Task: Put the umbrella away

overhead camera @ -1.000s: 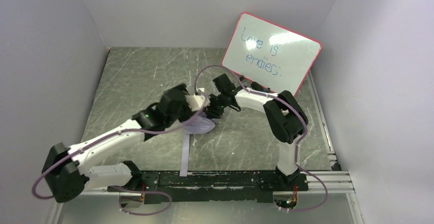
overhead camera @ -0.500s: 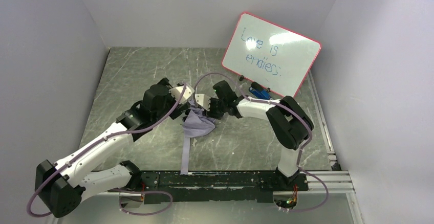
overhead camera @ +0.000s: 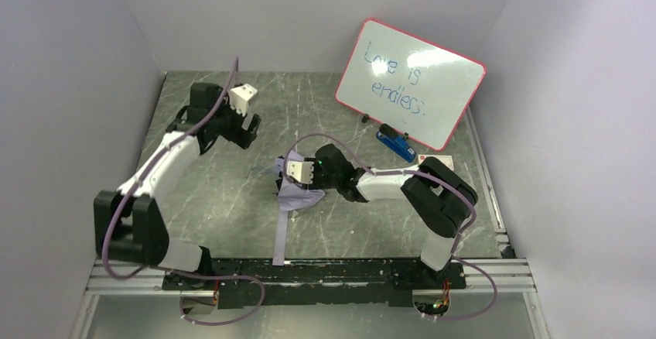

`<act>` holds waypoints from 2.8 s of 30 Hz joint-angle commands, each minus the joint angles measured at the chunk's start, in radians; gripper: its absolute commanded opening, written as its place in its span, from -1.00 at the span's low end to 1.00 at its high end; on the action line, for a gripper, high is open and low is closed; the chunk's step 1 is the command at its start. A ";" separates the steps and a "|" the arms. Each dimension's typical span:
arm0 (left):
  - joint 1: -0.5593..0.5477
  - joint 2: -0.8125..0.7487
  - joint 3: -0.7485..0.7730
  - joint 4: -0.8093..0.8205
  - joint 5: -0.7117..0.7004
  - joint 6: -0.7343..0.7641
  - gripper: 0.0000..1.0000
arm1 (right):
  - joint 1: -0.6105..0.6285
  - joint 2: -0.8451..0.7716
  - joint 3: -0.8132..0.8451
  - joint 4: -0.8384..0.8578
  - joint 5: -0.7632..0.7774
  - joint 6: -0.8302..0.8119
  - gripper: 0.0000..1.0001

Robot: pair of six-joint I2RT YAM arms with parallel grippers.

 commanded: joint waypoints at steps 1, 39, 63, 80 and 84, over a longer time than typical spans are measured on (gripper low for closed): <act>0.027 0.170 0.173 -0.177 0.406 0.120 0.94 | 0.042 0.032 -0.096 -0.030 0.110 -0.019 -1.00; -0.275 0.631 0.311 -0.580 0.461 0.606 0.94 | 0.119 0.036 -0.140 0.019 0.168 -0.046 -1.00; -0.338 0.718 0.326 -0.547 0.347 0.529 -0.90 | 0.144 -0.016 -0.148 0.145 0.203 -0.039 -0.61; -0.255 0.721 0.329 -0.366 0.242 0.375 -0.90 | 0.152 -0.617 -0.308 0.050 0.435 0.862 -0.01; -0.231 0.723 0.327 -0.303 0.176 0.314 -0.90 | 0.151 -0.725 -0.368 0.046 0.423 1.102 0.00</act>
